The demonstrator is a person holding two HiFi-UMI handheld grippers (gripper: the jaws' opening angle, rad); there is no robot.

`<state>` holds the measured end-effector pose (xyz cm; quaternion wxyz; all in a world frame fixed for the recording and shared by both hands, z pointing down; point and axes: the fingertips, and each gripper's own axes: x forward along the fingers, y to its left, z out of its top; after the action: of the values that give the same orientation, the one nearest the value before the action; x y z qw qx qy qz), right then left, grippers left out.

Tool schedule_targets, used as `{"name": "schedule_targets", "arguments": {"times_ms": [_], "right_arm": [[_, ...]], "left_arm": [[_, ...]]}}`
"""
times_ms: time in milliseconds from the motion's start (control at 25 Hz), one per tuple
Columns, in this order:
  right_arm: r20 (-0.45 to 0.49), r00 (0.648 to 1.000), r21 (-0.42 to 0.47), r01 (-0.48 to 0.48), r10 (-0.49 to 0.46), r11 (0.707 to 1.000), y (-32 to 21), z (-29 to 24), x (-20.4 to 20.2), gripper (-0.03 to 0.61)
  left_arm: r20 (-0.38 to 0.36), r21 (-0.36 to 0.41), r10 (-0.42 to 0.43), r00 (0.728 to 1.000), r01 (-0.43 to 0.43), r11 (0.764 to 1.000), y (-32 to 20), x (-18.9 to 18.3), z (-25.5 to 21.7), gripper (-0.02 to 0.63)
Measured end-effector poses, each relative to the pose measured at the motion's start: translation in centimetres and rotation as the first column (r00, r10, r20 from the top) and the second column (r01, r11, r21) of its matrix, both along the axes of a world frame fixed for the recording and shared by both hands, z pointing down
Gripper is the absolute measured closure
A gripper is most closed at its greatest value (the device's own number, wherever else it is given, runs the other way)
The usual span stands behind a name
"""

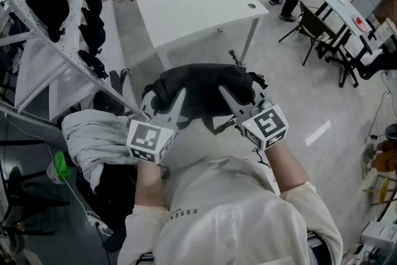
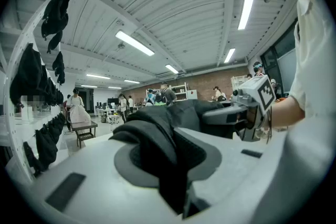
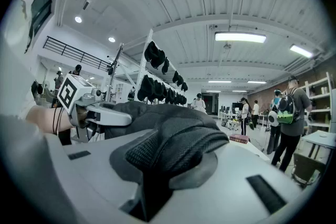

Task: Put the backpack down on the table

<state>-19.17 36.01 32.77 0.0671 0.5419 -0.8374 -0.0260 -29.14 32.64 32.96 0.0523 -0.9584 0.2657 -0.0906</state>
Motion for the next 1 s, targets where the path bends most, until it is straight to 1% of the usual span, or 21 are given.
{"name": "schedule_targets", "arguments": {"times_ms": [400, 640, 840, 1000], "right_arm": [[0.006, 1.0, -0.025, -0.011, 0.012, 1.0, -1.0, 0.7, -0.1, 0.491], [0.034, 0.999, -0.062, -0.008, 0.011, 0.998, -2.1, 1.7, 0.1, 0.488], [0.052, 0.999, -0.108, 0.011, -0.005, 0.994, -4.3, 3.4, 0.9, 0.486], [0.076, 0.996, -0.12, 0.053, -0.044, 0.991, -7.2, 4.4, 2.0, 0.486]], "left_arm": [[0.001, -0.029, 0.003, 1.0, -0.003, 1.0, -1.1, 0.0, 0.8, 0.534], [0.01, -0.062, 0.002, 1.0, -0.001, 0.998, -2.2, 0.2, 1.9, 0.534], [0.027, -0.113, -0.031, 0.999, 0.034, 0.993, -4.1, 0.8, 3.5, 0.534], [0.05, -0.121, -0.069, 0.996, 0.074, 0.99, -6.5, 1.7, 4.3, 0.534]]}}
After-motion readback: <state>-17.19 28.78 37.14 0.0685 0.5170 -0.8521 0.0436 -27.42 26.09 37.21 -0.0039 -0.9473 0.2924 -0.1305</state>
